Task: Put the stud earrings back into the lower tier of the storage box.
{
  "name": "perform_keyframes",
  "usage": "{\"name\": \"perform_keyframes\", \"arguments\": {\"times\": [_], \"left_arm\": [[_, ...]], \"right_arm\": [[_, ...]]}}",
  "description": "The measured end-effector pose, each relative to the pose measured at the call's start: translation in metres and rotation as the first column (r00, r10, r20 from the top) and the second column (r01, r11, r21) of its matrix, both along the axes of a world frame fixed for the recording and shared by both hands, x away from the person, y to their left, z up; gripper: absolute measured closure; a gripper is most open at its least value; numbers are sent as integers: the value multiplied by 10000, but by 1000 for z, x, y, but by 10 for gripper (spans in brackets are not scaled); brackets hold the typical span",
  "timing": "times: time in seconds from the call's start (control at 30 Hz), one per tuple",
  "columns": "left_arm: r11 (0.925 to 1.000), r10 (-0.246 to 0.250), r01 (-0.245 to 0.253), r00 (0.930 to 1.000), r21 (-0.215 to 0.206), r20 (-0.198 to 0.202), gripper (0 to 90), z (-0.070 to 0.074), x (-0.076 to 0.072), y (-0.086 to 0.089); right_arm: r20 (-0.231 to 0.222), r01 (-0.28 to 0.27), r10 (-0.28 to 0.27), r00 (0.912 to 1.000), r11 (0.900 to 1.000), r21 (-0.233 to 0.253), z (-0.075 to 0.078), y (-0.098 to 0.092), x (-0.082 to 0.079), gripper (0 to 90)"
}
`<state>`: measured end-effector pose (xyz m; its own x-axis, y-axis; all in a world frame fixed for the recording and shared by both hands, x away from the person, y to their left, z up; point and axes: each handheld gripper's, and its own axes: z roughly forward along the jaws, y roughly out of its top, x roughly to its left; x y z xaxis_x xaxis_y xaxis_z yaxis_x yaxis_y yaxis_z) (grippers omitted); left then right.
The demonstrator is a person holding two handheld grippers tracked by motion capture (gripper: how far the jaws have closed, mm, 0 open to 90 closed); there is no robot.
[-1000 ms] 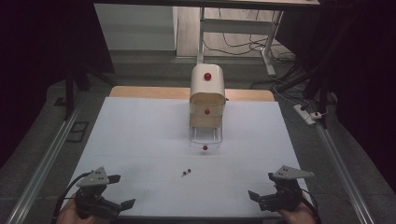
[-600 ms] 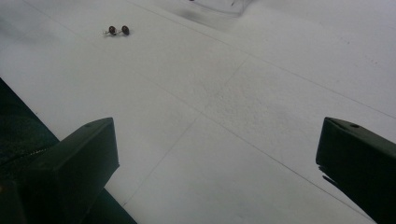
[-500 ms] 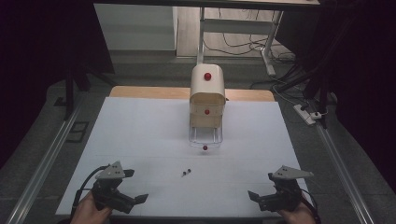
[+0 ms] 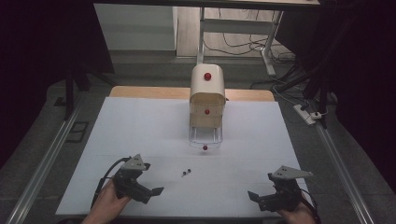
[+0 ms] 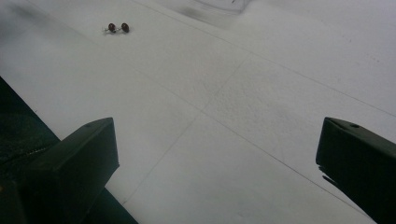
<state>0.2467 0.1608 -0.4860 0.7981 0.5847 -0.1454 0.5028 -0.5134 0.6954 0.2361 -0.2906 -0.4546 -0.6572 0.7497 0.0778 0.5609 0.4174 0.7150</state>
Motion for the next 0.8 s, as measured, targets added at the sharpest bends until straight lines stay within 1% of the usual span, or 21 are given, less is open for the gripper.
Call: {"name": "perform_keyframes", "arguments": {"times": [0.03, 0.07, 0.1, 0.13, 0.27, 0.37, 0.43, 0.47, 0.5, 0.57, 0.63, 0.67, 0.7, 0.73, 0.77, 0.8], "left_arm": [[9999, -46, 46, 10000, 92, 2, 0, -1, 2, -2], [10000, -29, 29, 10000, 94, -57, 0, -3, 5, -5], [10000, -63, 63, 9997, -25, -249, 0, -5, 9, -7], [9999, -72, 68, 9994, -102, -341, 0, -6, 11, -9], [9999, -51, 56, 9991, 108, -419, 0, -9, 21, -18], [9994, -316, 325, 9979, 144, -569, 1, -12, 31, -27], [9982, -539, 553, 9970, 235, -558, 1, -14, 36, -33], [9964, -722, 744, 9960, 410, -532, 1, -16, 39, -37], [9952, -782, 810, 9956, 555, -514, 1, -18, 41, -41], [9933, -749, 792, 9958, 842, -521, 2, -21, 47, -48], [9916, -718, 761, 9965, 1047, -439, 2, -24, 51, -56], [9911, -698, 737, 9968, 1109, -388, 33, -25, 53, -59], [9899, -660, 696, 9973, 1235, -323, 33, -26, 55, -62], [9887, -605, 636, 9978, 1355, -274, 83, -28, 56, -65], [9881, -663, 693, 9974, 1374, -268, 83, -30, 57, -68], [9861, -753, 785, 9968, 1466, -271, 154, -33, 58, -71]], "right_arm": [[-9, -17, 18, 10000, 10000, 10, 0, 0, 0, 0], [-14, -24, 24, 10000, 10000, 5, 0, 0, 0, 0], [-19, -24, 24, 10000, 10000, 3, 0, 0, 0, 0], [-18, -20, 20, 10000, 10000, 3, 0, 0, 0, 0], [-59, -28, 28, 10000, 10000, -10, -1, 0, 1, 0], [-156, -23, 20, 9999, 9999, -147, -1, 1, 1, 0], [-150, -33, 31, 9999, 9999, -153, -1, 2, 1, 0], [-147, -42, 39, 9999, 9999, -158, -1, 2, 1, 0], [-135, -46, 44, 9999, 9999, -156, -1, 1, 1, 0], [-151, -37, 34, 9999, 9999, -162, -1, 1, 1, 0], [-167, -42, 40, 9999, 9999, -123, -1, 1, 1, 0], [-162, -61, 58, 9999, 9999, -156, -1, 1, 1, 0], [-162, -61, 58, 9999, 9999, -156, -1, 1, 1, 0], [-139, -98, 96, 9999, 9999, -141, -1, 1, 1, 0], [-139, -98, 96, 9999, 9999, -141, -1, 1, 1, 0], [-144, -121, 118, 9998, 9998, -164, -1, 2, 1, 0]]}}
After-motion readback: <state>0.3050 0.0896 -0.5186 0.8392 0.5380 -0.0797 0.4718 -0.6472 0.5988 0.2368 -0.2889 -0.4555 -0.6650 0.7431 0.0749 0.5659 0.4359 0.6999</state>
